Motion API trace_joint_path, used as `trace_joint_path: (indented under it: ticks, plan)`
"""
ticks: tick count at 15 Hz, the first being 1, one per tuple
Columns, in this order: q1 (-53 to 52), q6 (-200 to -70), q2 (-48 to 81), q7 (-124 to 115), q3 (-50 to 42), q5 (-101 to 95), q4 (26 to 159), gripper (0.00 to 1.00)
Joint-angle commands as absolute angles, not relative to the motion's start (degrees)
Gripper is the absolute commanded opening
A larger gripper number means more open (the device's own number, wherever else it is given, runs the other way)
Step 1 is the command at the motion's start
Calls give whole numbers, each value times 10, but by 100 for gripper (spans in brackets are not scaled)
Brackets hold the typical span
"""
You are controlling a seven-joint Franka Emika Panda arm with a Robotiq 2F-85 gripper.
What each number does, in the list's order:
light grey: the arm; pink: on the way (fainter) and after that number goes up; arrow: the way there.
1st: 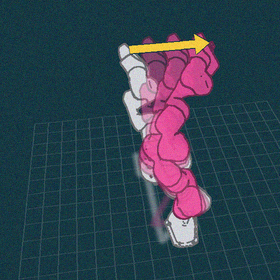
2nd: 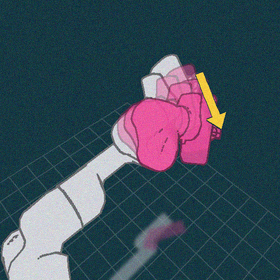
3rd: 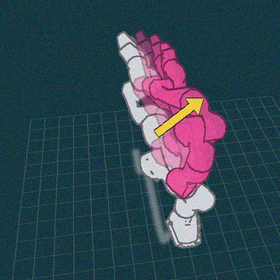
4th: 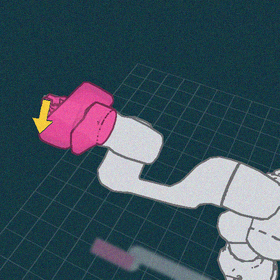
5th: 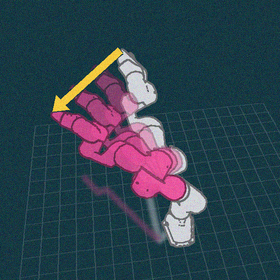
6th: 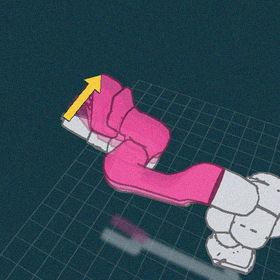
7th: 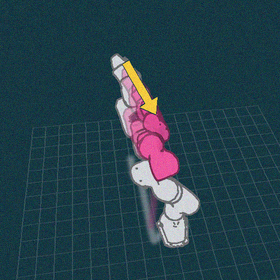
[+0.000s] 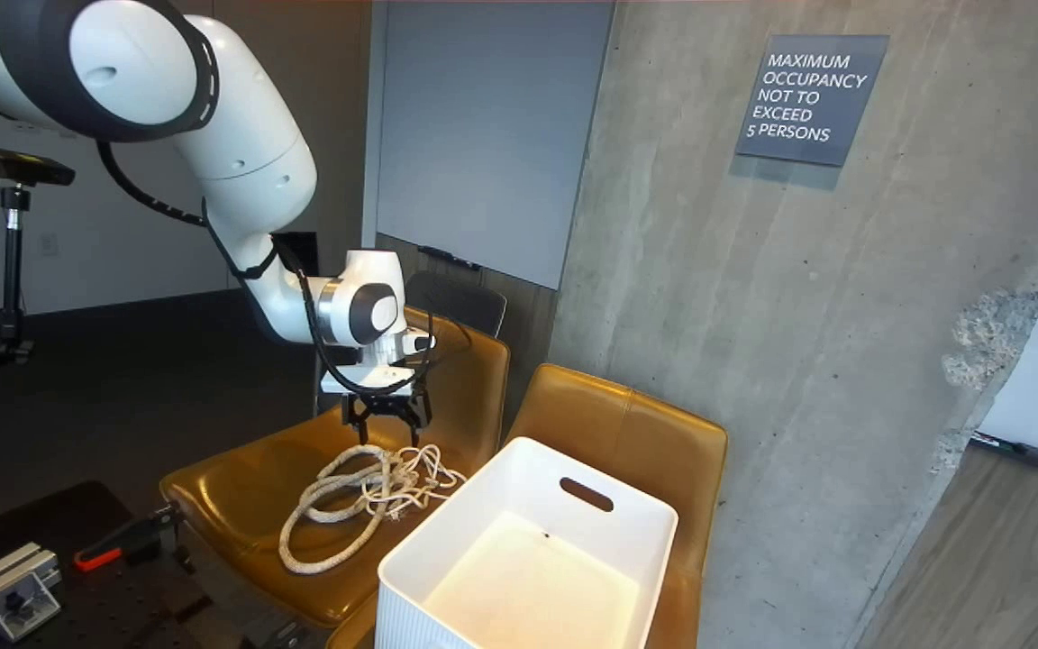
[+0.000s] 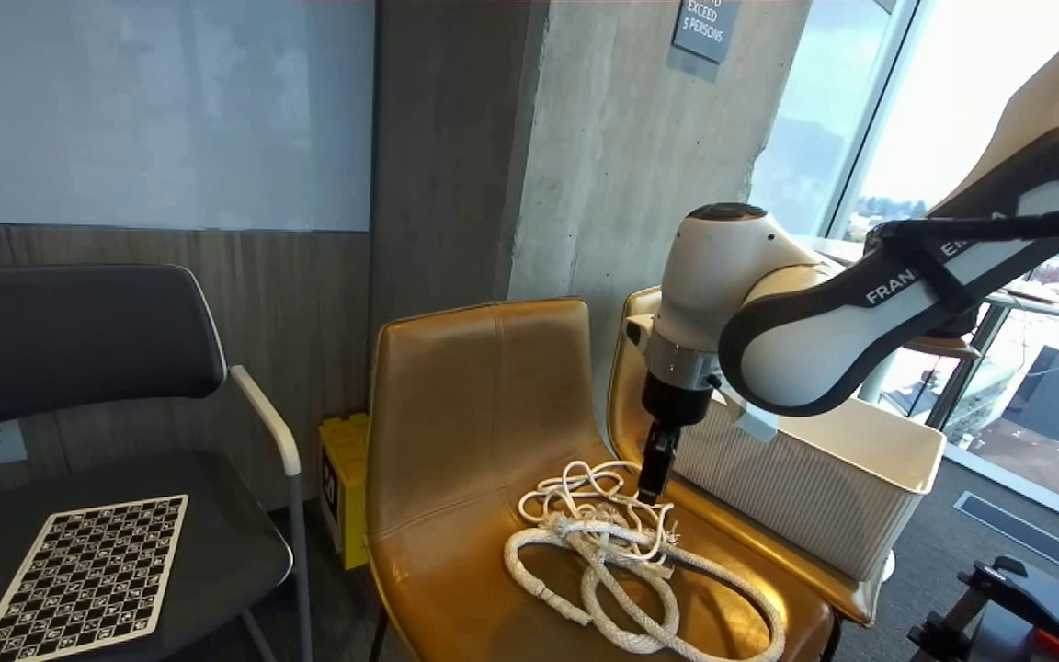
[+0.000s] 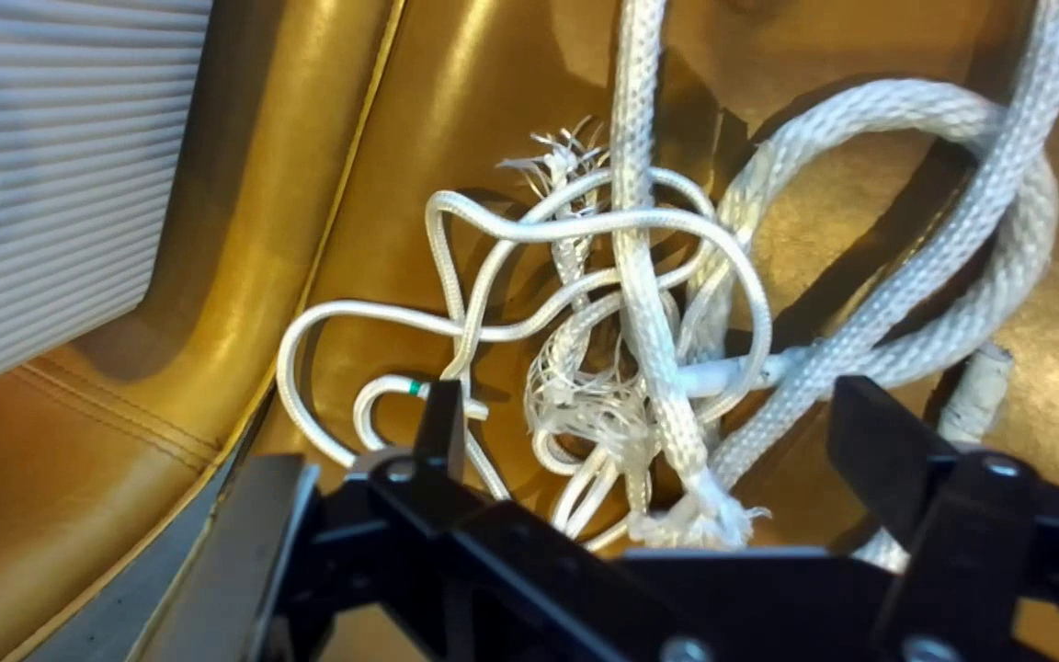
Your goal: Put the white ropes in the white storage container.
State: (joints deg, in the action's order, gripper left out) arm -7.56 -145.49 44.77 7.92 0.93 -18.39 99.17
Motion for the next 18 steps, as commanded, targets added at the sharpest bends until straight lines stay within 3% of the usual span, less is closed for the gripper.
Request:
trace_joint_path:
  ticks: [1, 12, 14, 15, 18]
  plan:
    - [-86, -1460, 513, 85, 8, -183, 932, 100]
    - [-100, -1435, 662, 87, -7, -182, 770, 98]
    - [-104, -1428, 682, 84, -18, -187, 750, 88]
    - [-106, -1422, 691, 83, -25, -189, 740, 71]
    - [-102, -1398, 710, 84, -39, -188, 713, 53]
